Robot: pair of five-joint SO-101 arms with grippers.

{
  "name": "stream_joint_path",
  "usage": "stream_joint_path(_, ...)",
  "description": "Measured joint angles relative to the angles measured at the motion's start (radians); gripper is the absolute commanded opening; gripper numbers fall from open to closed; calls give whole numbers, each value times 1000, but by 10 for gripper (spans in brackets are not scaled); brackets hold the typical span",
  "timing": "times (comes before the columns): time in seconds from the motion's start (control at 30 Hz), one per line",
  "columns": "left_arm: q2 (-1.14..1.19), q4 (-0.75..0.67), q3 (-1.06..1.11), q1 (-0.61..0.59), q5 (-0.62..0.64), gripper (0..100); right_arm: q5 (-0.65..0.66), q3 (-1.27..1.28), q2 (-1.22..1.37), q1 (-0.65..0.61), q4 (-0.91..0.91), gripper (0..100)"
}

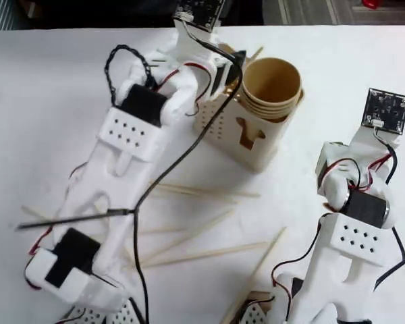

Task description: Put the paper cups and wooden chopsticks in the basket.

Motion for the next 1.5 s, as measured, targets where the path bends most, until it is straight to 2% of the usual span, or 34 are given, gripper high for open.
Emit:
stream_joint_path(0.23, -137, 305, -8, 0, -213, 202, 0, 46, 0, 0, -74, 28)
stream_joint_path(0.47, -187, 571, -8, 0, -408, 264, 0, 46, 0, 0, -74, 28)
stream_joint_path(0.73, -189, 763, 40, 0, -695, 264, 0, 46, 0, 0, -74, 28)
stream_joint_path(0.87, -189, 717, 235, 0, -838, 264, 0, 46, 0, 0, -74, 28)
stream_joint_path(1.07, -189, 454, 614, 0, -941, 267, 0, 46, 0, 0, -74, 28)
stream_joint_path(1.17, -189, 344, 729, 0, -971, 268, 0, 46, 0, 0, -74, 28)
stream_joint_path(1.37, -110, 255, 773, -14, -979, 264, 0, 46, 0, -2, -74, 28)
stream_joint_path(1.5, 54, 252, 684, -43, -979, 264, 0, 46, 0, -3, -74, 28)
